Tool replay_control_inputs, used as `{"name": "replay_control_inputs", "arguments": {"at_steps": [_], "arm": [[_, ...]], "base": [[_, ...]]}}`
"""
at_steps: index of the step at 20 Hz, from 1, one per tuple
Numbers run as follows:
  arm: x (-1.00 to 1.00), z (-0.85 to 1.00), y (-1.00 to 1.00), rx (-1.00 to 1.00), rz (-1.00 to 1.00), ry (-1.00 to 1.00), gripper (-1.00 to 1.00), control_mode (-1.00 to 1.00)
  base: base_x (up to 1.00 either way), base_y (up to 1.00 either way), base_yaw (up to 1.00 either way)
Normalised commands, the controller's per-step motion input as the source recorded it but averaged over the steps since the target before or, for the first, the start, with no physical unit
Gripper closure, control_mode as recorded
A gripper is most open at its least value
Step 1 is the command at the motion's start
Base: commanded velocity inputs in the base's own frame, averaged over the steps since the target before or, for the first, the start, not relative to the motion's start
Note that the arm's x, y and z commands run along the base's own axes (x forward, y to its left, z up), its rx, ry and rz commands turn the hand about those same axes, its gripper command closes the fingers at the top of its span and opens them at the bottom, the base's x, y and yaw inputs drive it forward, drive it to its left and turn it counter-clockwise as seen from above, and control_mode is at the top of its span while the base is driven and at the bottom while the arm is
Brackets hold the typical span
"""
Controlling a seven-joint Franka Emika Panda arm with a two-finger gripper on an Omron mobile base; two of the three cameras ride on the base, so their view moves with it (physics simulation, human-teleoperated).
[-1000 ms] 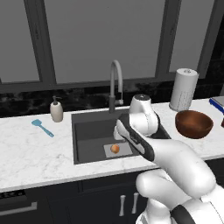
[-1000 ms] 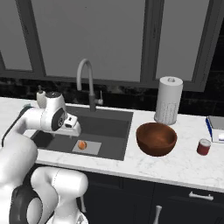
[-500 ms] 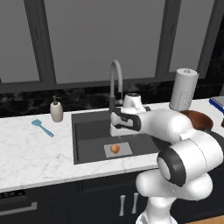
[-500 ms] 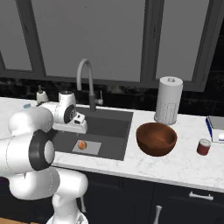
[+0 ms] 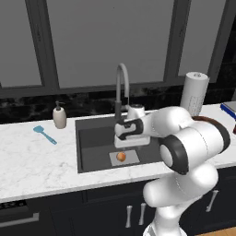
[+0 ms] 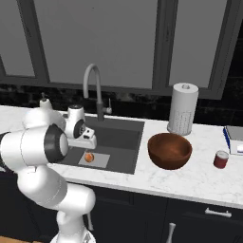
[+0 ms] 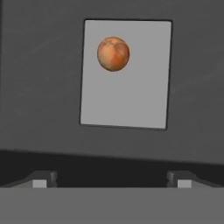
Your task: Pick the onion from the sink and place it in the bowl. Then pick the bowl and place it in the microwave. Then close the microwave door and press the start button.
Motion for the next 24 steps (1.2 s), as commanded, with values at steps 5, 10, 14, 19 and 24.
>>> {"name": "replay_control_inputs", "arguments": {"at_steps": [5, 10, 14, 19, 24], "arm": [[0.01, -0.28, 0.0, 0.0, 0.0, -0.01, -1.0, -1.0], [0.04, -0.33, 0.01, 0.0, 0.0, -0.01, -1.0, -1.0], [0.22, -0.24, 0.0, 0.0, 0.0, 0.0, -1.0, -1.0], [0.38, -0.22, 0.0, 0.0, 0.0, 0.0, -1.0, -1.0], [0.29, -0.23, 0.08, 0.0, 0.0, -0.01, -1.0, -1.0]], "base": [[0.0, 0.0, 0.0], [0.0, 0.0, 0.0], [0.0, 0.0, 0.0], [0.0, 0.0, 0.0], [0.0, 0.0, 0.0]]}}
